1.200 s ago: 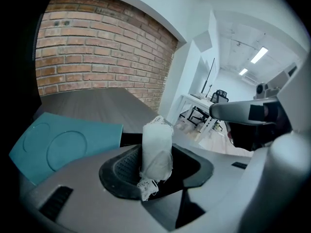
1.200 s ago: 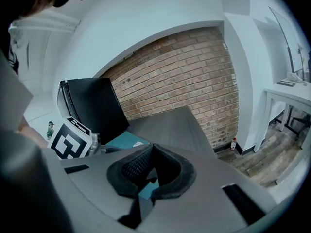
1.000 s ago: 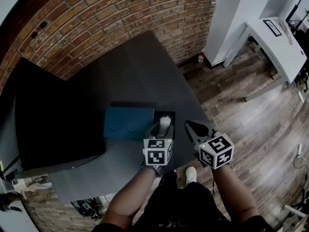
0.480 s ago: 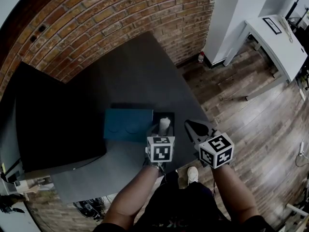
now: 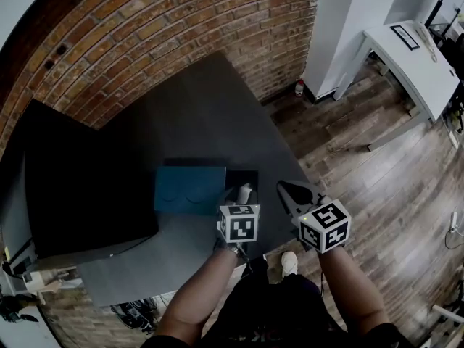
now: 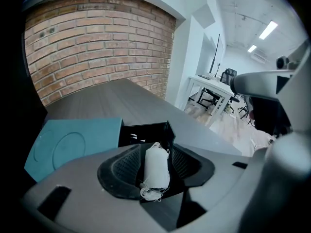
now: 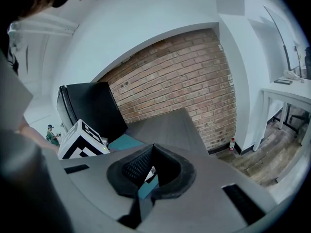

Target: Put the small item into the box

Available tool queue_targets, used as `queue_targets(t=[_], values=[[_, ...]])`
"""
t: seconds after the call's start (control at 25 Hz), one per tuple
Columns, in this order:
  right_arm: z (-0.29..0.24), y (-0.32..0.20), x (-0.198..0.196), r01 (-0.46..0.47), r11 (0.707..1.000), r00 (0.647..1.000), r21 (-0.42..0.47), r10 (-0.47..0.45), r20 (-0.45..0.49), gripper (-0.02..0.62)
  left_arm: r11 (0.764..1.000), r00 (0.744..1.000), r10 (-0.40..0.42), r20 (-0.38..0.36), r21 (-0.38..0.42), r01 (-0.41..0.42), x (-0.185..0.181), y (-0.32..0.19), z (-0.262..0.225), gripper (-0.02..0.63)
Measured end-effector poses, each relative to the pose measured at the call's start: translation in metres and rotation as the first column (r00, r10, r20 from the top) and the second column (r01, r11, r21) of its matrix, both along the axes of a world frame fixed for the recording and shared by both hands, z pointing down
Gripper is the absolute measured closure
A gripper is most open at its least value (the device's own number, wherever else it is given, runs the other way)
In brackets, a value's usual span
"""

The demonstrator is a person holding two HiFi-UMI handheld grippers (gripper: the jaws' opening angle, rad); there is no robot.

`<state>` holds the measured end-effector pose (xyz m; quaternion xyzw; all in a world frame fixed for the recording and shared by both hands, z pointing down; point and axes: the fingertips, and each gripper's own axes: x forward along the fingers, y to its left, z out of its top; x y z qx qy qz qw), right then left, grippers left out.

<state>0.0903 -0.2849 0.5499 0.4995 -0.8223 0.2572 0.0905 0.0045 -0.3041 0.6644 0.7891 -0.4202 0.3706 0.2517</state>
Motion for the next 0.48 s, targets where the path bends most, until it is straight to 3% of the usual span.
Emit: queue_targets(t=[0.28, 0.48], values=[[-0.008, 0.003, 0.001, 0.007, 1.0, 1.0, 0.015, -0.007, -0.004, 0.577, 0.999, 0.997, -0.043, -0.058, 0.005, 0.043, -0.005, 0.002, -0.008, 0.391], [-0.017, 0.011, -0.002, 0.024, 0.999, 1.0, 0.033, -0.024, -0.008, 0.577, 0.995, 0.992, -0.072, -0.102, 0.068, 0.079, -0.011, 0.005, -0.032, 0.411]])
